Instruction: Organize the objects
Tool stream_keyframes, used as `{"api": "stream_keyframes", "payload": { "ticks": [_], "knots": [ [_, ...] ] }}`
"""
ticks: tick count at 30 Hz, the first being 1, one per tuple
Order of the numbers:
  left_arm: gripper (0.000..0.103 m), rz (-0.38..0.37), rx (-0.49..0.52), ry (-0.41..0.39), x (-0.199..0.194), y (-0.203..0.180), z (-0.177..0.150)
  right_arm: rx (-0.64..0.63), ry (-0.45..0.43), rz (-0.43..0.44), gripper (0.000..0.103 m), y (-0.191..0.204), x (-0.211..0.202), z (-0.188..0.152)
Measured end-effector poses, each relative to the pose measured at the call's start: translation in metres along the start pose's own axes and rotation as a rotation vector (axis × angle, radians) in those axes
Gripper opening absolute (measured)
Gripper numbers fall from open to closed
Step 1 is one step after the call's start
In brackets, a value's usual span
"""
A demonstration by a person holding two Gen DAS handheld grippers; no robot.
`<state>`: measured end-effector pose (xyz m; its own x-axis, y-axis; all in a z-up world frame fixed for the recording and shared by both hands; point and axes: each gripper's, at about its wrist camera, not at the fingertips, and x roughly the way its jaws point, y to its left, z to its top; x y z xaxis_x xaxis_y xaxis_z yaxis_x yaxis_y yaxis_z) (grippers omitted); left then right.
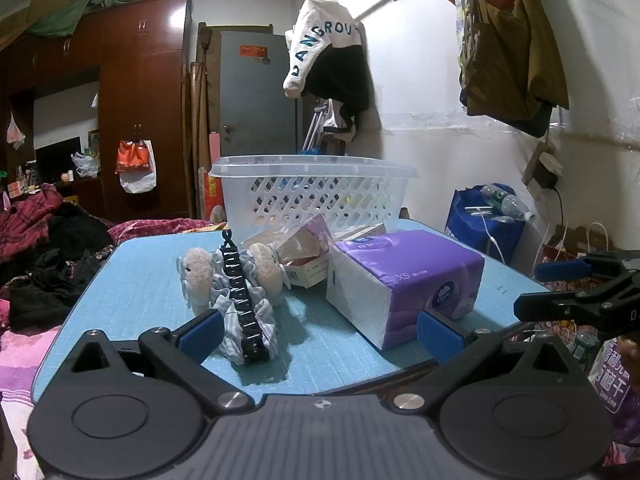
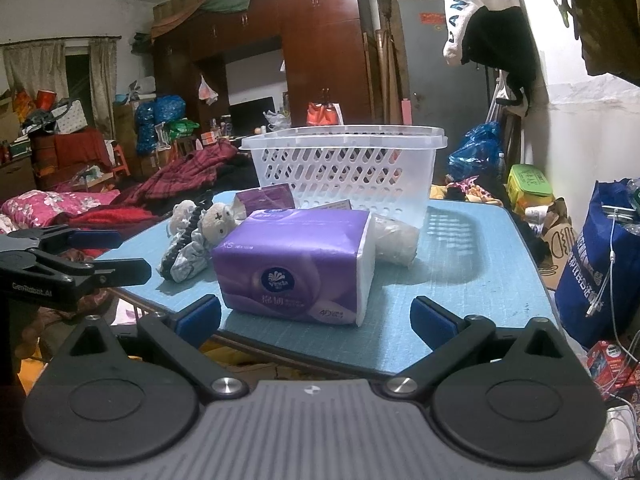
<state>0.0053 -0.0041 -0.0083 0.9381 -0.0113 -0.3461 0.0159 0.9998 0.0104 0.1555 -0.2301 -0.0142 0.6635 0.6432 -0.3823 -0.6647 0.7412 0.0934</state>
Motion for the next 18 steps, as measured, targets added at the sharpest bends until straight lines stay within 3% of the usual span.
{"api": "stream_keyframes", "payload": {
  "ticks": [18],
  "knots": [
    [0.103, -0.003, -0.001, 0.003, -0.0002, -0.0011, -0.0004, 0.022, 0.002, 0.019, 0.103, -0.0048, -0.0006, 0.0010]
  ]
}}
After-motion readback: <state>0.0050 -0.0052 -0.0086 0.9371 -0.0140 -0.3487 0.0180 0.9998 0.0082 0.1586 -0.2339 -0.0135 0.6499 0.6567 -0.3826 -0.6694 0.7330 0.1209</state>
